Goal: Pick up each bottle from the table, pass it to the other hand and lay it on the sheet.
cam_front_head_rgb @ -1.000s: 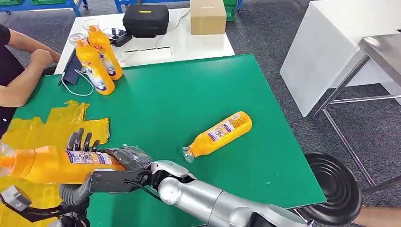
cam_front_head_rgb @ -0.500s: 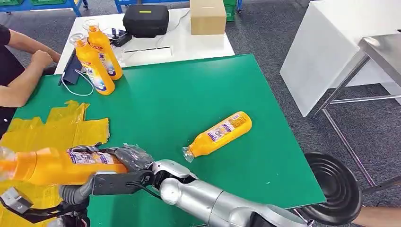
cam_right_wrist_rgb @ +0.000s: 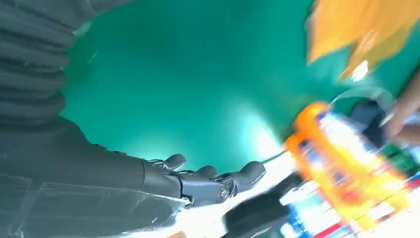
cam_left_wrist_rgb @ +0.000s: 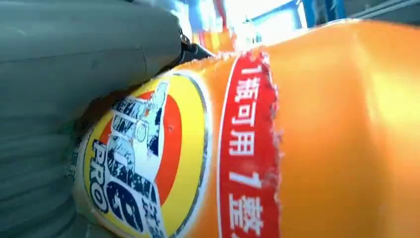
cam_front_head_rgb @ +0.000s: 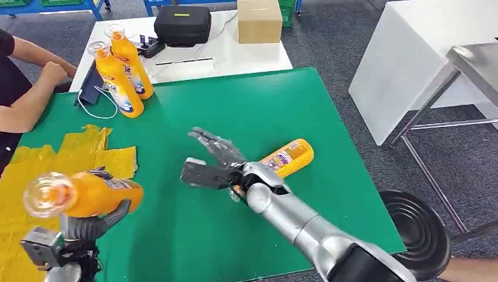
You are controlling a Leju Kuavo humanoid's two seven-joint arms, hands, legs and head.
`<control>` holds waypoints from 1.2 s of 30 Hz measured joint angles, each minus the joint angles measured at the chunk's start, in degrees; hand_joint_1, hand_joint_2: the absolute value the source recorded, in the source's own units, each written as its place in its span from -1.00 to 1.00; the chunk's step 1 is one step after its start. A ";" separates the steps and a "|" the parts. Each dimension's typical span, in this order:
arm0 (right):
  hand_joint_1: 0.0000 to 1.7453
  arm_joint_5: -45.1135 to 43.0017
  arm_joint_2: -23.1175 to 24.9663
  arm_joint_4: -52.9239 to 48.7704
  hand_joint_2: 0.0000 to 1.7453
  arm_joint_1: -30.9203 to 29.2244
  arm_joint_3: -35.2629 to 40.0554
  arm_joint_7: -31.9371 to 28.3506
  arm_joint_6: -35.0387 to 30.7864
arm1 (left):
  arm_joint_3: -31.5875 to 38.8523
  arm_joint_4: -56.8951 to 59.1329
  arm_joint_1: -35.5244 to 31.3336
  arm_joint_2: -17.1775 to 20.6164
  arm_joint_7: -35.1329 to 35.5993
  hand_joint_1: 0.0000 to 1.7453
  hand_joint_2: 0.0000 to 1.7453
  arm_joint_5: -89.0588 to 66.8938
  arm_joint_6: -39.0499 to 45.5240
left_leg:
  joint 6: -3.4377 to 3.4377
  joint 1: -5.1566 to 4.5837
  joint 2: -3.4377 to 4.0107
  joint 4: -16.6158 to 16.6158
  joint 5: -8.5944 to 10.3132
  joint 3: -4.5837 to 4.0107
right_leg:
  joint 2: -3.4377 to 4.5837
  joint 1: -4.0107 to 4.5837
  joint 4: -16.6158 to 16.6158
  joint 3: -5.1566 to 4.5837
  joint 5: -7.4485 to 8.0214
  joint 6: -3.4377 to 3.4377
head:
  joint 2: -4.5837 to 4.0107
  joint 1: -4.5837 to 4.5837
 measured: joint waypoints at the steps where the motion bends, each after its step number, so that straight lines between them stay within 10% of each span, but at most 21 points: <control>1: -1.00 0.06 -1.11 -0.57 -1.00 -0.19 -1.22 0.02 0.52 | 0.66 0.46 -0.07 0.61 -0.31 1.00 1.00 -1.24 1.31 | 0.00 0.00 0.05 0.00 0.00 0.00 | 0.01 0.00 0.00 -0.01 0.00 0.00 | 0.00 -0.02; 4: -1.00 0.63 -3.56 -1.86 -1.00 -0.30 -4.19 0.02 1.33 | 2.29 1.49 -0.50 1.46 -0.74 1.00 1.00 -3.60 3.49 | 0.00 0.01 0.14 0.00 -0.01 0.00 | 0.08 0.01 0.01 -0.05 0.00 0.00 | 0.00 -0.02; 5: -1.00 1.07 -4.06 -2.14 1.00 -0.29 -4.70 0.02 1.44 | 2.51 1.79 -0.64 1.84 -0.41 1.00 1.00 -7.91 6.15 | 0.00 0.01 0.11 0.00 -0.01 0.00 | 0.08 0.01 0.01 -0.05 0.00 0.00 | 0.00 -0.04; 11: -1.00 0.94 -13.40 -5.57 1.00 -1.56 -7.47 0.02 10.78 | 3.56 8.08 1.34 6.63 10.83 1.00 1.00 -47.18 28.66 | 0.01 0.00 0.02 0.00 -0.01 -0.05 | 0.01 0.00 0.00 -0.04 0.00 0.00 | 0.00 -0.02; 28: -1.00 -0.09 -23.29 -5.72 1.00 -3.84 -3.82 -0.50 19.30 | 0.30 25.44 -2.37 17.42 17.51 1.00 1.00 -56.16 25.69 | -0.01 -0.01 0.02 -0.02 0.02 0.02 | 0.03 -0.02 0.03 0.03 0.01 0.01 | 0.00 -0.02; 29: -1.00 -0.13 -23.40 -5.70 1.00 -3.92 -3.60 -0.50 19.32 | 0.19 25.61 -2.47 17.53 17.66 -0.98 1.00 -56.14 25.43 | -0.01 -0.01 0.02 -0.02 0.02 0.04 | 0.03 -0.02 0.03 0.05 0.01 0.01 | 0.00 -0.04; 36: -1.00 -0.44 -23.32 -4.48 1.00 -5.64 -0.30 -0.15 19.82 | -2.58 27.65 -4.73 19.47 17.67 -1.00 1.00 -52.41 20.19 | -0.01 -0.02 -0.06 -0.02 0.06 0.21 | -0.07 -0.05 0.02 0.27 0.01 0.01 | 0.00 -0.04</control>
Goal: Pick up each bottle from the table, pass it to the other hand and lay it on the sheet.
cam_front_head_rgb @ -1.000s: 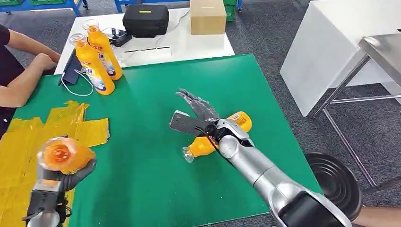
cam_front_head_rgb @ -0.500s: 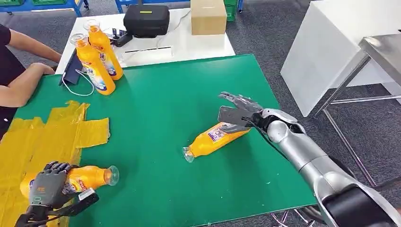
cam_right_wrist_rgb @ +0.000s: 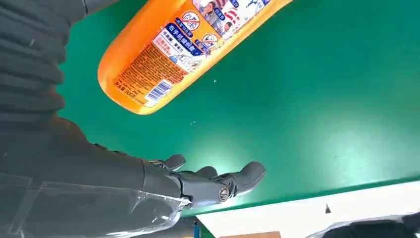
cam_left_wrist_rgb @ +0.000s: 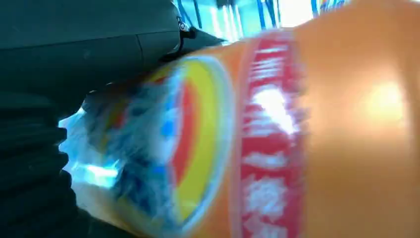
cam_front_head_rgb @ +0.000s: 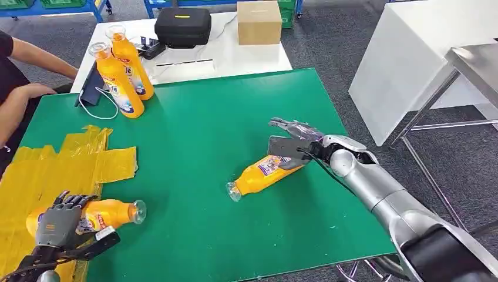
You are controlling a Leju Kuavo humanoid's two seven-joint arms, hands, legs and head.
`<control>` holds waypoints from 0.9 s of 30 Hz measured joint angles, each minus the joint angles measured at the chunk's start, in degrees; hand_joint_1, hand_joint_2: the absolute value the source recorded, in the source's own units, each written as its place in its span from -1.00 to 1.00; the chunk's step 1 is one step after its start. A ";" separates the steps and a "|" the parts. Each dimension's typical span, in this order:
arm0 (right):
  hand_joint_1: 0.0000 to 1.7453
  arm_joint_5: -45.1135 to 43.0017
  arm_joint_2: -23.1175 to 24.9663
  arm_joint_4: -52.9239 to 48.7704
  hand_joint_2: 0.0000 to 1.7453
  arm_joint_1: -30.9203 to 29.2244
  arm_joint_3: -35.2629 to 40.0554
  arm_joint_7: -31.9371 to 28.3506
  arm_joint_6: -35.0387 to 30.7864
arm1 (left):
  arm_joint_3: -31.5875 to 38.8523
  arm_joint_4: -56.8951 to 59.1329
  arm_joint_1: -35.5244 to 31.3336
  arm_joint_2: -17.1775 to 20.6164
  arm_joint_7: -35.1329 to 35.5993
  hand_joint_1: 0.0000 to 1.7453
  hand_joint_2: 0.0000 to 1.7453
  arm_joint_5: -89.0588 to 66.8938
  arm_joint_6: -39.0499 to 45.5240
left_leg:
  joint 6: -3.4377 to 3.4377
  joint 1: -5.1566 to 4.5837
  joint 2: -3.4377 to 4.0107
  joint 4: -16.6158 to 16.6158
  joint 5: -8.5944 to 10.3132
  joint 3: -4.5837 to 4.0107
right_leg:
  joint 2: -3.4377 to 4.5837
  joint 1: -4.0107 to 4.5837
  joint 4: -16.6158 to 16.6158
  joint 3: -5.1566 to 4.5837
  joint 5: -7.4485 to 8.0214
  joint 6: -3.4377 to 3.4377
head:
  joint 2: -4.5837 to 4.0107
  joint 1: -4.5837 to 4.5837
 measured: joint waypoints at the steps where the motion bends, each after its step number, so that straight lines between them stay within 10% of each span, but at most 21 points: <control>1: -1.00 0.07 0.07 0.38 1.00 -0.14 0.53 0.00 -0.15 | -0.29 0.11 -0.32 0.13 -0.86 -1.00 1.00 1.86 -1.17 | 0.00 0.01 -0.05 0.00 0.01 0.02 | -0.03 0.01 0.00 0.04 0.00 0.00 | 0.00 0.00; 11: -1.00 5.95 5.75 11.46 1.00 -0.76 6.45 -2.62 -3.41 | -1.14 -6.41 2.81 1.14 -20.27 -1.00 1.00 41.27 -32.37 | -0.05 0.06 -0.02 -0.01 0.05 0.07 | 0.01 0.03 0.04 0.05 0.00 0.00 | 0.00 0.04; 12: -1.00 6.41 6.36 12.55 1.00 -0.76 6.93 -2.86 -3.45 | -1.05 -7.57 3.76 1.09 -21.41 -1.00 -1.00 44.18 -35.21 | -0.05 0.06 -0.02 -0.01 0.05 0.05 | 0.01 0.04 0.04 0.00 0.00 0.00 | 0.00 0.02; 27: -1.00 10.93 9.12 21.46 1.00 -1.60 11.00 -2.16 -3.34 | 0.28 -18.86 7.48 -1.07 -21.75 -1.00 -1.00 64.05 -50.17 | -0.04 0.01 -0.09 0.00 0.05 -0.06 | -0.06 0.03 0.00 -0.05 0.00 0.00 | 0.00 0.04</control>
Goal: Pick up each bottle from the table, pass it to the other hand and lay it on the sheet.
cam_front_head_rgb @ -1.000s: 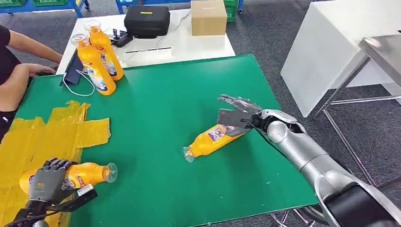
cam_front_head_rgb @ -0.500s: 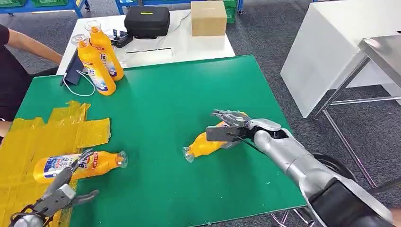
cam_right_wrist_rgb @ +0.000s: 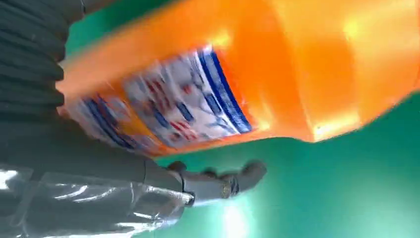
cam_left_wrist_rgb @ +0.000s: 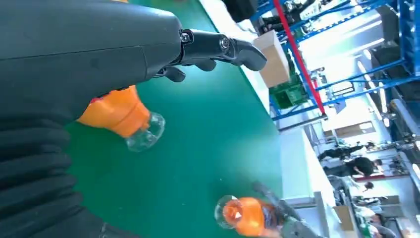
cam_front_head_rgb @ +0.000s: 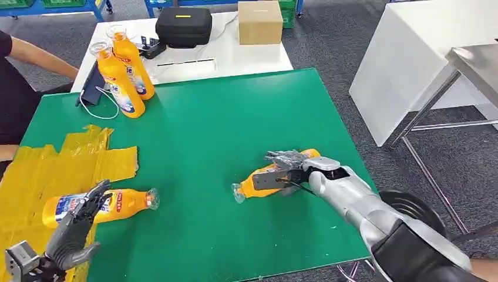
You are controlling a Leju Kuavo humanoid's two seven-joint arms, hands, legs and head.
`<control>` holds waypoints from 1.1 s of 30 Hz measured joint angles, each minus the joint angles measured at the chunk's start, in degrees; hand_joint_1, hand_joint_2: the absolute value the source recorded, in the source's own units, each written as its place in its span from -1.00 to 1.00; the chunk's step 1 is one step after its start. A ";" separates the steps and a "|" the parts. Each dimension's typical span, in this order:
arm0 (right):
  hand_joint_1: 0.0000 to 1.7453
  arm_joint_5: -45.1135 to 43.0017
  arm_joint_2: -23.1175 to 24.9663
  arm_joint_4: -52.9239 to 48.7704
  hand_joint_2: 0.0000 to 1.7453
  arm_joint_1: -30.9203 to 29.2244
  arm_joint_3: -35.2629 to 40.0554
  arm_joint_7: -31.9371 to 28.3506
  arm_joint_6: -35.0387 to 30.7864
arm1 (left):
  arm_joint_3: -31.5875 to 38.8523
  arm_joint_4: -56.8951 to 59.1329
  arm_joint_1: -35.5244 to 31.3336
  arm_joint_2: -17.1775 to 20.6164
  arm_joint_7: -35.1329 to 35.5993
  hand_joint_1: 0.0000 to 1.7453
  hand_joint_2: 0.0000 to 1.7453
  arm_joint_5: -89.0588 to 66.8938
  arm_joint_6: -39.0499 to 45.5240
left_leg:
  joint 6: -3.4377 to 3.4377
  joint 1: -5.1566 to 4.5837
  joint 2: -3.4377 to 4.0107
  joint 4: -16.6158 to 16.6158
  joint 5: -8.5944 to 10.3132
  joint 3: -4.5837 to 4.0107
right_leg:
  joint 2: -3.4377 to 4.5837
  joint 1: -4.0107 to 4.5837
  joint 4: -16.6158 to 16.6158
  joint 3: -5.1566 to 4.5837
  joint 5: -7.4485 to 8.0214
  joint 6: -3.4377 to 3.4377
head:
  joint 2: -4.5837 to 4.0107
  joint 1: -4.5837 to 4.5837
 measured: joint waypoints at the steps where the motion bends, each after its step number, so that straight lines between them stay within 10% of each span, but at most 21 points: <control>1: -1.00 0.27 0.00 0.27 1.00 -0.24 0.11 0.37 0.04 | 0.05 -0.15 -0.01 -0.13 0.00 -1.00 -1.00 -0.04 0.09 | 0.00 0.00 0.02 0.00 0.00 0.03 | 0.02 0.00 0.00 0.00 0.00 0.00 | 0.00 -0.02; 23: -1.00 1.88 -5.99 1.97 1.00 -4.95 1.59 2.23 3.50 | 1.82 -0.39 0.18 -2.76 0.00 -1.00 -1.00 -0.02 -0.59 | 0.00 -0.01 -0.03 0.02 -0.01 -0.03 | -0.04 -0.01 -0.01 -0.05 0.00 0.00 | 0.00 -0.02; 24: 0.86 1.99 -6.14 1.97 1.00 -4.89 1.64 2.23 3.76 | 1.82 -0.39 0.12 -2.82 0.00 -1.00 -1.00 0.00 -0.66 | 0.00 -0.01 -0.02 0.02 -0.01 -0.03 | -0.03 -0.01 -0.01 -0.05 0.00 0.00 | 0.00 -0.02; 33: 1.00 3.15 -7.04 2.38 1.00 -3.60 3.15 1.71 6.91 | 1.55 0.68 -2.99 -3.67 0.00 -1.00 -1.00 0.09 -1.73 | 0.00 0.00 0.02 0.01 -0.02 0.09 | 0.01 0.00 -0.02 0.04 0.00 0.00 | 0.00 -0.04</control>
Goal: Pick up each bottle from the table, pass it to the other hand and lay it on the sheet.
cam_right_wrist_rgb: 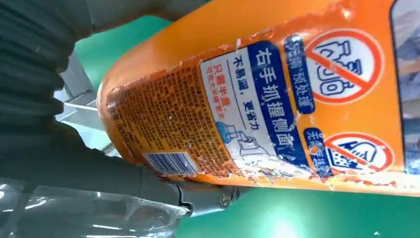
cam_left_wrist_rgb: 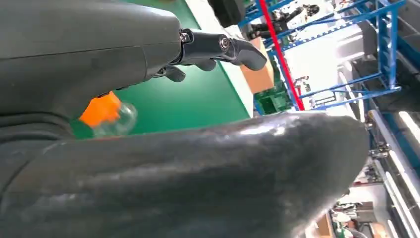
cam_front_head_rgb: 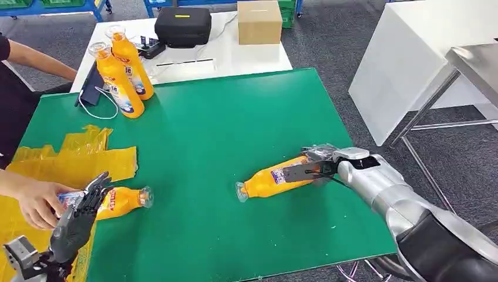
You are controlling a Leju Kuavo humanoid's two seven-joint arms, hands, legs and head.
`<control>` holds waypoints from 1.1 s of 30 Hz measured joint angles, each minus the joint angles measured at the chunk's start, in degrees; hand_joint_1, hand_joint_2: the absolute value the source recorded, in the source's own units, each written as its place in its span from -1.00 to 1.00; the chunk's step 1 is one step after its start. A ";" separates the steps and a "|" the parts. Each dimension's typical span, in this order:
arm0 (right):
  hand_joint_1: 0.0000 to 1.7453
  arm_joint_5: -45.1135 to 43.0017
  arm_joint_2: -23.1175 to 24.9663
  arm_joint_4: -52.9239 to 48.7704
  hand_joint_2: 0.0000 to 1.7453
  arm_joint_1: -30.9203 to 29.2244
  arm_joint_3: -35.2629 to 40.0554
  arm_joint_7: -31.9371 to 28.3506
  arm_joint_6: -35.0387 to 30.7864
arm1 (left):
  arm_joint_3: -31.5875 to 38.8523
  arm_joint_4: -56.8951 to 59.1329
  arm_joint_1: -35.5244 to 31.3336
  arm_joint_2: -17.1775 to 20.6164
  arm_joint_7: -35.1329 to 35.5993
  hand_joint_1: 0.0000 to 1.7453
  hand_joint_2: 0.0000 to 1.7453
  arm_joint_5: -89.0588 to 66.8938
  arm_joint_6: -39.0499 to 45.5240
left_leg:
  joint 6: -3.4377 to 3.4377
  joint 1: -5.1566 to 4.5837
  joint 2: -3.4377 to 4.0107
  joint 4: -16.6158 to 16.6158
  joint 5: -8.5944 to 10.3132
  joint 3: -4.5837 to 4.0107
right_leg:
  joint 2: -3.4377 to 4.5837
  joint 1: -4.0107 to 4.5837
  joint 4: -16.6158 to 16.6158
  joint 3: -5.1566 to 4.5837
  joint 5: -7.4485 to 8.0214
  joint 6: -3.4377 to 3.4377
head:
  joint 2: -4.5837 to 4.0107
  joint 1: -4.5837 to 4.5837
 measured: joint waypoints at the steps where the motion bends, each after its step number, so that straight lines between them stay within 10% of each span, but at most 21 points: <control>1: 1.00 0.15 0.15 0.11 1.00 0.16 0.13 0.00 -0.37 | -0.11 0.28 -0.55 -0.11 0.00 -1.00 -1.00 0.00 -0.04 | 0.01 0.00 0.02 -0.01 -0.02 0.07 | 0.01 0.00 0.00 0.07 0.00 0.00 | 0.00 0.02; 25: 1.00 -1.07 5.51 4.44 1.00 1.71 -0.24 1.42 -6.56 | -1.55 3.78 -4.44 -1.62 0.46 -1.00 -1.00 3.43 -1.49 | -0.19 0.26 0.85 -0.04 -0.19 1.20 | 0.74 0.18 -0.05 0.98 0.11 -0.20 | 0.00 0.02; 33: 1.00 -21.76 7.87 -0.38 1.00 9.11 -13.17 -9.46 -7.19 | -0.72 3.78 -2.50 -2.86 7.58 -1.00 -1.00 23.84 -9.55 | -0.19 0.30 0.55 -0.03 -0.08 0.73 | 0.58 0.19 -0.01 0.58 0.12 -0.21 | 0.00 0.04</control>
